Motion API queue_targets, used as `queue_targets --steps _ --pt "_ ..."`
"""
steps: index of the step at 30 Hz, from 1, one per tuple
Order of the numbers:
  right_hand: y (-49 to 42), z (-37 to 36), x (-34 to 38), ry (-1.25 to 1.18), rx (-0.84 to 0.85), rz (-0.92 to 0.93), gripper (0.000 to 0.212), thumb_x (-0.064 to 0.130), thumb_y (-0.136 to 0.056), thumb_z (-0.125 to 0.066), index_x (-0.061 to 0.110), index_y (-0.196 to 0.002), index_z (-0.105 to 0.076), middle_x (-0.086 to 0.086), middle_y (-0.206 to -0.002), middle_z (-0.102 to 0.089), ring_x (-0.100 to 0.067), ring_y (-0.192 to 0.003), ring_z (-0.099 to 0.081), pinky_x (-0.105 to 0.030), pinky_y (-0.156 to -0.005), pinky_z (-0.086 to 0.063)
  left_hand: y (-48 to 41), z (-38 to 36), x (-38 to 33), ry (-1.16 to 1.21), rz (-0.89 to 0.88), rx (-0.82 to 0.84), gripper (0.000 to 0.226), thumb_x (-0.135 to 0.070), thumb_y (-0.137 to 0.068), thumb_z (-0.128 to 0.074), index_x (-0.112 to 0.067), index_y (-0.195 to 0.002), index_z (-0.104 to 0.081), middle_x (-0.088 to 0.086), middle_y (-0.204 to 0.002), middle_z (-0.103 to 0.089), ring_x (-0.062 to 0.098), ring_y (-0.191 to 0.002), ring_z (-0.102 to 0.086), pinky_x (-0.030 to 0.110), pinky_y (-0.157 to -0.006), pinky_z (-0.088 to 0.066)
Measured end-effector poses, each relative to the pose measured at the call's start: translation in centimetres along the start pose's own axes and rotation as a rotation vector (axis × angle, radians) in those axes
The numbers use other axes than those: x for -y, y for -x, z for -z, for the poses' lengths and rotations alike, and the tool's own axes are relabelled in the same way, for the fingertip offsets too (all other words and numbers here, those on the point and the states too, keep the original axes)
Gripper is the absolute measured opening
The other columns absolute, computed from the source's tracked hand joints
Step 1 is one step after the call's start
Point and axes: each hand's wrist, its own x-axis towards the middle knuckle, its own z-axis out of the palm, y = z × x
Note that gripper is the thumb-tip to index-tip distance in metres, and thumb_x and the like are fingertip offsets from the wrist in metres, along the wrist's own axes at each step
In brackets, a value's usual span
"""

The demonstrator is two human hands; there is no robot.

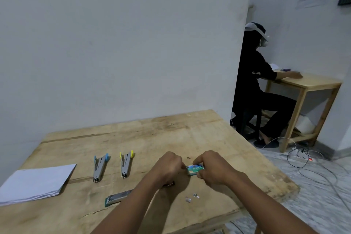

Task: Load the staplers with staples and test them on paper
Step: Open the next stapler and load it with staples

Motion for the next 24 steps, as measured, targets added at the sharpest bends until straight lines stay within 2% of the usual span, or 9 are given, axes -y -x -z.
queue_targets --steps 1,3,6,9,12,15,18,21,24 --pt "-0.1 0.0 0.1 0.011 0.0 0.002 0.039 0.014 -0.082 -0.071 0.018 -0.121 -0.07 -0.01 -0.121 -0.068 -0.023 -0.105 -0.065 -0.025 -0.076 -0.046 0.0 0.1 0.2 0.028 -0.01 -0.022 0.022 -0.008 -0.095 -0.046 -0.002 -0.101 -0.067 0.024 -0.12 -0.065 0.036 -0.107 -0.063 0.033 -0.076 -0.048" --pt "-0.3 0.0 0.0 0.031 -0.006 -0.013 0.04 0.016 -0.084 -0.07 0.019 -0.123 -0.069 -0.01 -0.126 -0.064 -0.023 -0.109 -0.063 -0.026 -0.079 -0.047 -0.1 0.4 0.7 0.153 -0.009 -0.075 0.024 -0.002 -0.096 -0.043 0.002 -0.116 -0.056 0.018 -0.101 -0.071 0.022 -0.079 -0.066 0.025 -0.06 -0.045" --pt "-0.3 0.0 -0.3 0.04 -0.043 -0.048 0.044 0.019 -0.085 -0.071 0.02 -0.128 -0.065 -0.009 -0.13 -0.059 -0.024 -0.111 -0.061 -0.028 -0.086 -0.047 0.5 1.1 0.9 0.35 -0.01 -0.109 0.007 -0.004 -0.101 -0.042 -0.002 -0.107 -0.046 0.01 -0.079 -0.066 0.006 -0.051 -0.06 0.022 -0.051 -0.044" --pt "0.0 0.2 -0.4 0.033 -0.04 -0.052 0.054 0.025 -0.084 -0.073 0.021 -0.136 -0.058 -0.008 -0.135 -0.054 -0.023 -0.118 -0.057 -0.027 -0.091 -0.044 0.5 2.0 1.8 0.34 -0.04 -0.189 0.011 -0.011 -0.094 -0.061 -0.006 -0.085 -0.063 0.007 -0.071 -0.069 0.011 -0.056 -0.063 0.029 -0.063 -0.055" --pt "0.5 0.5 -0.1 0.028 -0.085 -0.044 0.057 0.029 -0.084 -0.072 0.026 -0.138 -0.053 -0.004 -0.132 -0.051 -0.018 -0.119 -0.055 -0.027 -0.085 -0.042 0.7 3.0 2.9 0.297 -0.064 -0.271 0.014 -0.015 -0.085 -0.073 -0.015 -0.07 -0.073 -0.004 -0.052 -0.061 0.012 -0.051 -0.051 0.028 -0.06 -0.045" --pt "1.0 1.1 1.2 -0.026 -0.199 0.062 0.042 0.029 -0.088 -0.067 0.028 -0.129 -0.062 0.0 -0.117 -0.06 -0.014 -0.102 -0.062 -0.021 -0.077 -0.041 0.9 3.8 3.2 0.286 -0.039 -0.299 0.008 -0.017 -0.083 -0.076 -0.014 -0.076 -0.078 -0.004 -0.047 -0.056 0.011 -0.048 -0.046 0.024 -0.059 -0.041" --pt "1.3 1.6 2.9 -0.137 -0.218 0.189 0.03 0.027 -0.088 -0.069 0.026 -0.119 -0.07 0.007 -0.102 -0.068 -0.005 -0.077 -0.062 -0.014 -0.071 -0.044 1.1 4.3 2.8 0.221 -0.025 -0.316 0.006 -0.015 -0.083 -0.074 -0.016 -0.083 -0.08 -0.001 -0.059 -0.064 0.012 -0.058 -0.054 0.027 -0.065 -0.05" --pt "1.8 1.1 4.4 -0.178 -0.198 0.259 0.027 0.027 -0.087 -0.07 0.024 -0.113 -0.074 0.008 -0.099 -0.075 0.0 -0.071 -0.059 -0.013 -0.071 -0.044 1.5 4.2 3.1 0.174 0.006 -0.297 0.011 -0.017 -0.079 -0.076 -0.018 -0.09 -0.076 0.005 -0.066 -0.07 0.016 -0.061 -0.059 0.032 -0.078 -0.055" --pt "2.2 -1.0 7.7 -0.202 -0.138 0.333 0.021 0.025 -0.087 -0.07 0.023 -0.106 -0.078 0.007 -0.094 -0.077 0.003 -0.066 -0.058 -0.006 -0.064 -0.038 3.9 5.2 5.8 0.184 0.055 -0.309 0.025 -0.015 -0.076 -0.077 -0.016 -0.099 -0.068 0.011 -0.07 -0.073 0.019 -0.06 -0.062 0.035 -0.078 -0.057"
